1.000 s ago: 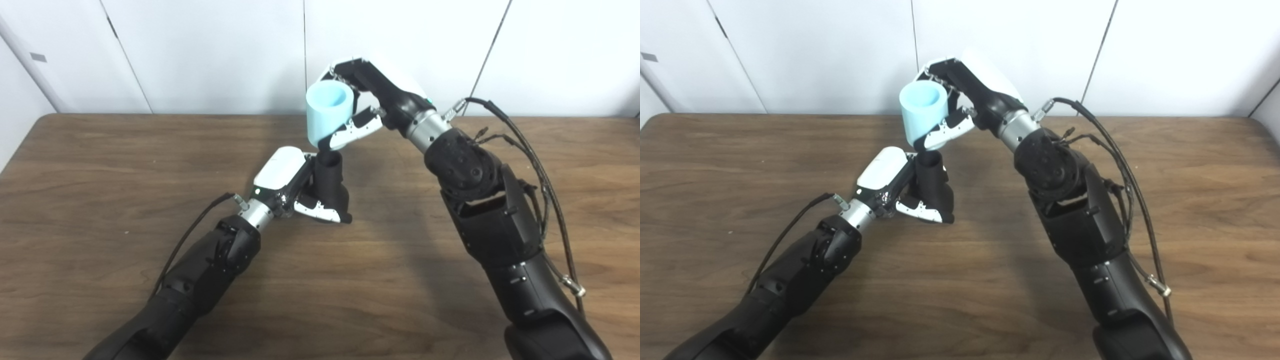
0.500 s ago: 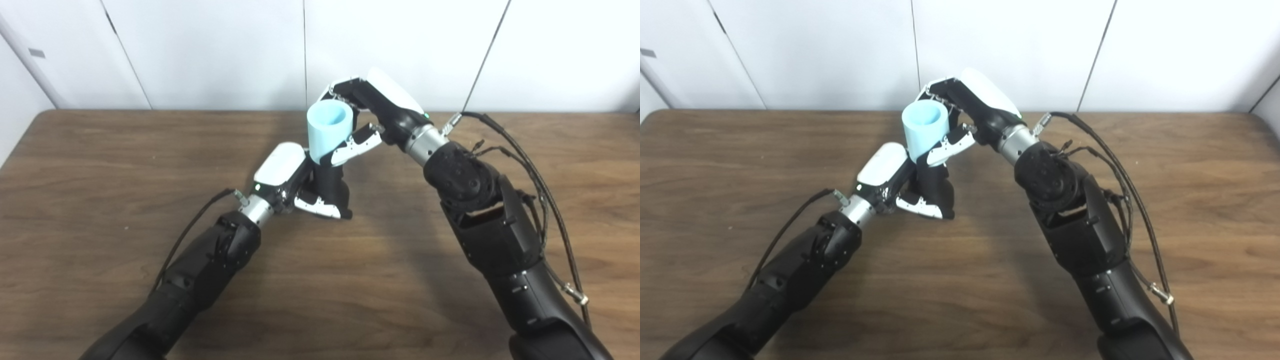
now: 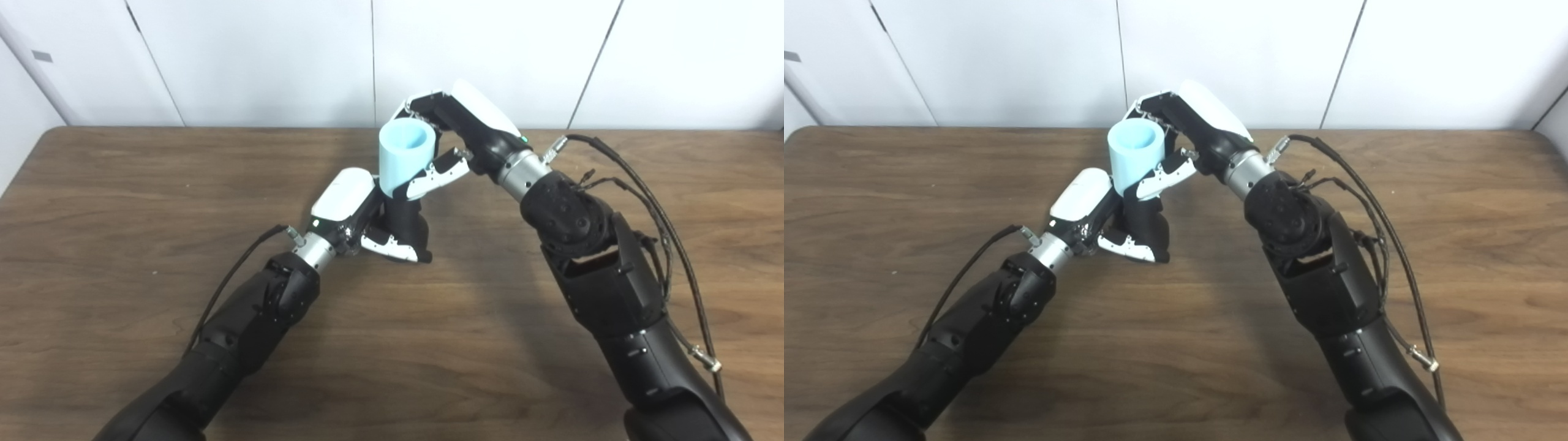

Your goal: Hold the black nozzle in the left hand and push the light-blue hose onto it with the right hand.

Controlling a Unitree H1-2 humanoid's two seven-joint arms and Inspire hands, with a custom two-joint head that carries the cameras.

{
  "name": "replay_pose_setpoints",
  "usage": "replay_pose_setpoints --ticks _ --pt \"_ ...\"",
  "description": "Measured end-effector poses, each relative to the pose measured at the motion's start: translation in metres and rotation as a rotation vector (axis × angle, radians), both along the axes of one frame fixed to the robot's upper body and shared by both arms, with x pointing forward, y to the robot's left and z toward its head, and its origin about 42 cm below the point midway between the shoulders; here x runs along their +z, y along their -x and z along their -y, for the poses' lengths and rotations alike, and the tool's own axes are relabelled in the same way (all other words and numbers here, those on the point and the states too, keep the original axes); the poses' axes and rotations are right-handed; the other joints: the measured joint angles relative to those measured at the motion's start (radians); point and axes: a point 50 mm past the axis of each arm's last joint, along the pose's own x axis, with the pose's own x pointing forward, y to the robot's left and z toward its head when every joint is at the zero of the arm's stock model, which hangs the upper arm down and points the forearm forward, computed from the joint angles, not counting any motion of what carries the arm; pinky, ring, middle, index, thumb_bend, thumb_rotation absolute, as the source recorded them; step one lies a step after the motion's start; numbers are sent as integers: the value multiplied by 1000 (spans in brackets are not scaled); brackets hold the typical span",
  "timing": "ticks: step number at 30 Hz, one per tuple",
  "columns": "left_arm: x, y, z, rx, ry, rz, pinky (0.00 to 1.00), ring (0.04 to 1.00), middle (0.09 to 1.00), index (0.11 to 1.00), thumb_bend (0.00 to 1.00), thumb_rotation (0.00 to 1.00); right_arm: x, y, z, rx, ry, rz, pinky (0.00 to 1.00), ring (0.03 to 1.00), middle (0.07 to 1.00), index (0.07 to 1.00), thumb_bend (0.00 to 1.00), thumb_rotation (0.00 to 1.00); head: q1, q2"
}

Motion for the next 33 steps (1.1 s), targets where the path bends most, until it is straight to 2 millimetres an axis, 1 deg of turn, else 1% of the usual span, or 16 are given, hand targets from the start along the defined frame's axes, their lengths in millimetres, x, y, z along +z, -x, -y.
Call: replay_pose_setpoints --ticks 11,18,33 --pt "0 4 1 -5 2 -1 306 402 485 517 502 0 -1 2 3 46 23 48 317 390 469 540 513 0 5 2" --pt "0 6 1 3 3 -3 307 403 485 515 503 0 -6 5 1 55 19 74 308 393 470 527 515 0 6 14" --pt "-1 9 0 17 5 -8 301 404 485 514 503 0 -19 3 -1 85 16 139 310 392 475 517 516 0 14 18"
